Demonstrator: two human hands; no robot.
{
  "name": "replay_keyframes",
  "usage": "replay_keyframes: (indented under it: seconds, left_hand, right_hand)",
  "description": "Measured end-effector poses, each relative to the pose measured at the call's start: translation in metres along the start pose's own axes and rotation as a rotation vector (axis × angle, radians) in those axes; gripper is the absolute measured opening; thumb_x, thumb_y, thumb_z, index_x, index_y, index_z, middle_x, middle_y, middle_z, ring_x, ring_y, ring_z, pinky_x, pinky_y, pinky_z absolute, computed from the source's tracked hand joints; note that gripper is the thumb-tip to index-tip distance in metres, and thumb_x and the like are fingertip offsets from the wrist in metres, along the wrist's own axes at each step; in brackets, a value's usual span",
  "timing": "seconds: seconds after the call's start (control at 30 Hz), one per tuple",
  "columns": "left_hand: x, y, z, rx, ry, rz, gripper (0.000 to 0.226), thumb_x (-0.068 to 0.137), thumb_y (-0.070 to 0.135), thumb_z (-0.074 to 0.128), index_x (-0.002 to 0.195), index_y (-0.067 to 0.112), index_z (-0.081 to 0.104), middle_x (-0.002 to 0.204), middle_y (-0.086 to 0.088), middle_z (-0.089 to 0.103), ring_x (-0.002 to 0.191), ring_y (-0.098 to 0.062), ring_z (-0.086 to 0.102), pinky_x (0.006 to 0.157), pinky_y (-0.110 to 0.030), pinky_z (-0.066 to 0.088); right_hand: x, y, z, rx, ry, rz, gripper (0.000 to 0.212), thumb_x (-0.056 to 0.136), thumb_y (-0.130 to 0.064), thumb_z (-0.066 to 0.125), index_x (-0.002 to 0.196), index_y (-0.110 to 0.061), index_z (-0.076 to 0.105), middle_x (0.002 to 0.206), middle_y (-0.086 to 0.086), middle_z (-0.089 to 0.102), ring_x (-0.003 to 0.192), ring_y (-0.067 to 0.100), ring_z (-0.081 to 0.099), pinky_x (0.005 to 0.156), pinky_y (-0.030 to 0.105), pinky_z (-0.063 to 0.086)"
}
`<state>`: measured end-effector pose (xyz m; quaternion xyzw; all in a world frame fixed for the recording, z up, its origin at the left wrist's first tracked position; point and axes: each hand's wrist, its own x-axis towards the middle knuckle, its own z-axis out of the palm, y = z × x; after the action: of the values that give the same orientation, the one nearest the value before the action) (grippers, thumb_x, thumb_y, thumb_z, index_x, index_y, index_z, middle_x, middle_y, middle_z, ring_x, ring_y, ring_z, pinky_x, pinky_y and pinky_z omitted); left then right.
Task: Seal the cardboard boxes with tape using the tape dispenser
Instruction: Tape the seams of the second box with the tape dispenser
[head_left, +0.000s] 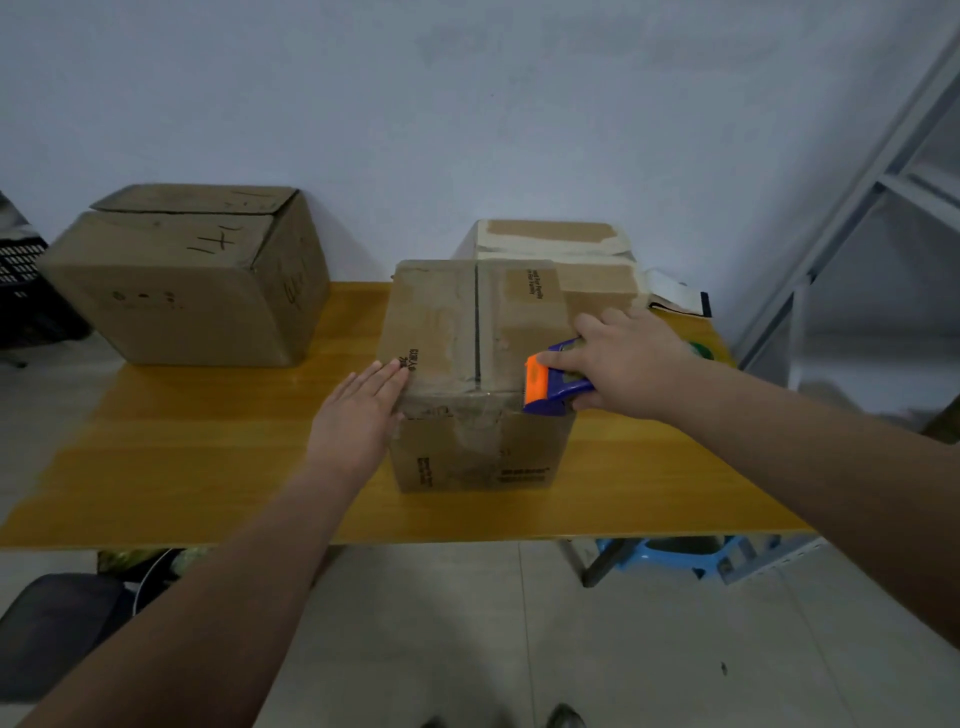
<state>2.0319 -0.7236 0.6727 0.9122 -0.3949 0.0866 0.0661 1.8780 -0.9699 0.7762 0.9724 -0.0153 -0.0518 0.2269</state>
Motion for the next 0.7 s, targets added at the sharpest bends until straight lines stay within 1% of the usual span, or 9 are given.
replay_keyframes:
  seconds: [0.1,0.17,0.23,0.27,0.33,0.43,0.53,0.6,0.7]
  left_hand:
    - [0.001,0.007,-0.004,0.041,-0.009,-0.034,0.056,0.096,0.026,0.049,0.147,0.022,0.026,0.154,0.004,0.026,0.142,-0.014,0.019,0.116,-0.034,0.009]
    - [0.002,0.018,-0.007,0.071,-0.003,-0.035,0.059,0.093,0.029,0.053,0.145,0.021,0.028,0.152,0.000,0.031,0.141,-0.018,0.022,0.116,-0.038,0.010]
    - [0.004,0.036,-0.009,0.098,0.014,0.025,0.064,0.090,0.037,0.057,0.145,0.022,0.027,0.150,-0.001,0.032,0.141,-0.020,0.023,0.116,-0.040,0.008]
    - [0.007,0.047,-0.009,0.113,0.016,0.075,0.068,0.089,0.039,0.057,0.146,0.022,0.025,0.151,-0.001,0.030,0.141,-0.020,0.020,0.116,-0.041,0.005]
    - [0.013,0.071,-0.007,0.139,0.004,0.162,0.071,0.090,0.042,0.053,0.148,0.023,0.018,0.155,0.000,0.022,0.144,-0.020,0.012,0.114,-0.042,-0.004]
    - [0.024,0.100,-0.002,0.195,-0.034,0.195,0.069,0.093,0.044,0.045,0.149,0.022,0.012,0.157,-0.001,0.016,0.145,-0.019,0.005,0.112,-0.045,-0.013]
    - [0.032,0.114,0.000,0.227,-0.039,0.166,0.065,0.095,0.046,0.041,0.149,0.022,0.014,0.155,0.002,0.022,0.145,-0.018,0.003,0.112,-0.052,-0.013]
    - [0.035,0.117,0.001,0.241,-0.030,0.161,0.063,0.095,0.050,0.038,0.148,0.023,0.017,0.154,0.005,0.026,0.145,-0.018,0.003,0.110,-0.054,-0.017]
    - [0.035,0.119,0.002,0.267,-0.059,0.135,0.062,0.095,0.053,0.032,0.148,0.025,0.016,0.153,0.008,0.025,0.145,-0.017,0.003,0.104,-0.055,-0.023]
  right_hand:
    - [0.005,0.001,-0.002,-0.012,-0.006,-0.017,0.067,0.085,-0.063,0.049,0.144,-0.045,0.022,0.122,0.006,0.047,0.107,0.028,0.048,0.085,0.038,0.038]
    - [0.006,0.002,-0.003,-0.013,-0.010,-0.018,0.067,0.085,-0.063,0.050,0.144,-0.045,0.023,0.122,0.006,0.047,0.107,0.028,0.048,0.084,0.039,0.038]
    - [0.006,0.001,-0.003,-0.008,-0.010,-0.020,0.067,0.085,-0.062,0.050,0.144,-0.044,0.023,0.122,0.006,0.047,0.107,0.029,0.048,0.084,0.039,0.038]
    - [0.005,0.001,-0.003,0.001,-0.011,-0.020,0.067,0.086,-0.062,0.050,0.144,-0.044,0.023,0.123,0.007,0.047,0.108,0.029,0.048,0.085,0.040,0.038]
    - [0.003,0.001,-0.003,0.026,-0.011,-0.017,0.067,0.086,-0.061,0.050,0.145,-0.043,0.022,0.124,0.007,0.046,0.109,0.030,0.048,0.088,0.040,0.038]
    - [0.000,0.001,-0.003,0.039,-0.001,-0.008,0.068,0.087,-0.061,0.049,0.146,-0.042,0.020,0.125,0.008,0.045,0.109,0.030,0.048,0.090,0.041,0.038]
    - [0.000,-0.001,-0.002,0.059,-0.007,-0.004,0.067,0.087,-0.060,0.050,0.145,-0.041,0.023,0.125,0.009,0.046,0.110,0.031,0.048,0.090,0.042,0.038]
    - [0.001,0.000,-0.002,0.047,0.006,-0.007,0.066,0.086,-0.060,0.051,0.144,-0.040,0.027,0.124,0.009,0.047,0.109,0.032,0.049,0.088,0.042,0.038]
    - [0.001,0.004,0.000,0.050,0.017,-0.017,0.068,0.085,-0.062,0.051,0.145,-0.040,0.026,0.123,0.010,0.047,0.108,0.031,0.049,0.086,0.041,0.039]
